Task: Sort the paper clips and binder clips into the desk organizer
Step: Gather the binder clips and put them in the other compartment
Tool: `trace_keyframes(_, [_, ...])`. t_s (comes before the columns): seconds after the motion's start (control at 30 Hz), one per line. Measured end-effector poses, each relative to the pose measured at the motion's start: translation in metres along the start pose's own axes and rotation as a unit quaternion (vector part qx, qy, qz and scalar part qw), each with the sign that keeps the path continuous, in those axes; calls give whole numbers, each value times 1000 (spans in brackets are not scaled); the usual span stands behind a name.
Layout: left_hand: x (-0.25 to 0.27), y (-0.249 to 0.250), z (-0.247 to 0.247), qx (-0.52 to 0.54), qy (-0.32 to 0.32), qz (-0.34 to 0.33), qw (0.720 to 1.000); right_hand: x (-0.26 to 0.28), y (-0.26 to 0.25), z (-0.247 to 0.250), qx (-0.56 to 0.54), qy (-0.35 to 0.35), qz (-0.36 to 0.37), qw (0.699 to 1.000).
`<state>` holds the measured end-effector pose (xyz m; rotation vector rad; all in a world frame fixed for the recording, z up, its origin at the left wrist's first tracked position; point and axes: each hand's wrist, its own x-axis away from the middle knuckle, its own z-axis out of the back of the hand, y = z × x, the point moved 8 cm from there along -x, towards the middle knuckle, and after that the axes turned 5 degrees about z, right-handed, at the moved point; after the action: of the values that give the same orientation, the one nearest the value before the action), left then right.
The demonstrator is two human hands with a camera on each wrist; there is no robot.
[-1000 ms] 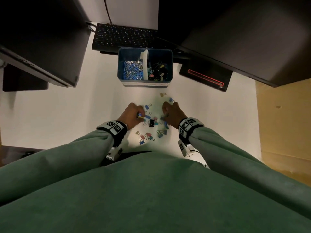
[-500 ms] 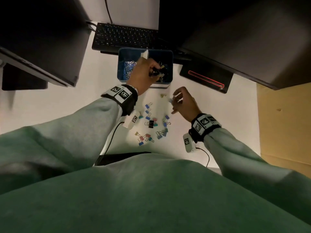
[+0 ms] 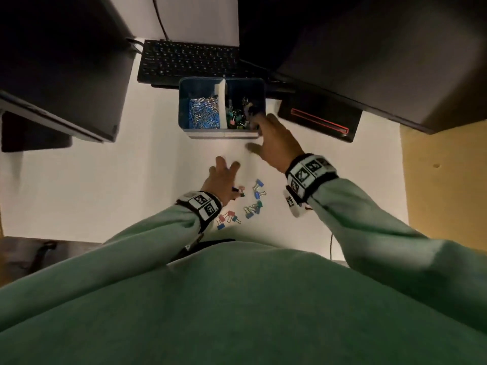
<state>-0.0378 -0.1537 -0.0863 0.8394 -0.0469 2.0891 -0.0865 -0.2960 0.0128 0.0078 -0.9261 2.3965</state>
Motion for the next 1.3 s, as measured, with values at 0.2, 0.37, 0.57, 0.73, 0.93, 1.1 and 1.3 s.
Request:
trace_keyframes(0.2, [-9, 3, 2, 19, -11, -19, 1000, 82, 52, -107, 79, -232, -86, 966])
trace_keyframes(0.37, [-8, -2, 0, 55, -23, -27, 998, 74, 50, -120, 67, -193, -81, 975])
trace_keyframes(0.57, [-8, -8, 5, 124, -34, -33, 991, 74, 61, -112, 8, -168, -82, 982])
trace_keyframes(0.73, [-5, -13, 15, 169, -10, -51, 984, 70, 62, -87, -152, -114, -107, 976])
trace_keyframes(0.93, [14, -8, 62, 269, -3, -73, 960, 18, 32, -7, -279, 38, -68, 957])
trace_keyframes(1.1, [-7, 21, 148, 332, 116, -99, 931, -43, 12, 40, -147, 140, -52, 978])
trace_keyframes(1.3, [-60, 27, 169, 207, 172, -77, 960, -59, 9, 33, -48, 47, -26, 997])
